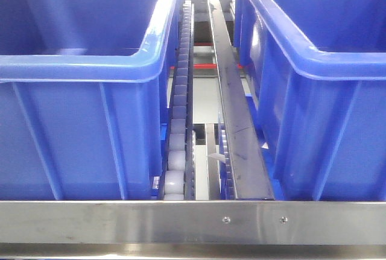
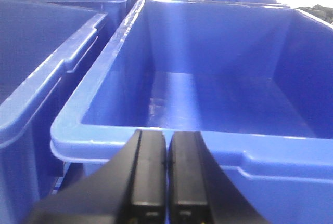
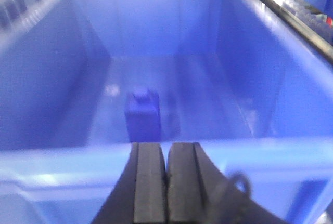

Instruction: Pick and sort blue part to right shelf

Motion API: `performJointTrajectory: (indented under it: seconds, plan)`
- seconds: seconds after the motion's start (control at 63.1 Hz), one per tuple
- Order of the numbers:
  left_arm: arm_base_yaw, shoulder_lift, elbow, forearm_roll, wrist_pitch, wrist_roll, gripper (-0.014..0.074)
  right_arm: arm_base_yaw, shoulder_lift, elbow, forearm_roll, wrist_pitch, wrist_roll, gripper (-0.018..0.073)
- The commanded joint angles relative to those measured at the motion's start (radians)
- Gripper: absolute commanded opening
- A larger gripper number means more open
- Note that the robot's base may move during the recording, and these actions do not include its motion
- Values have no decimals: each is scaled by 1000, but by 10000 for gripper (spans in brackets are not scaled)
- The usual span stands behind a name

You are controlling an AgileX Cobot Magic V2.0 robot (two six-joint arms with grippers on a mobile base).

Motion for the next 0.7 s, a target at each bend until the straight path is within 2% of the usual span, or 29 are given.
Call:
performJointTrajectory:
  seconds: [0.0, 0.143, 0.681]
  plan:
    - [0, -23, 24, -9, -89, -1, 125, -6, -20, 26, -24, -204, -12, 32]
    - [0, -21, 24, -9, -89, -1, 125, -6, -20, 22, -67, -202, -12, 32]
    - [0, -21, 24, -9, -89, -1, 125, -6, -20, 22, -67, -203, -12, 32]
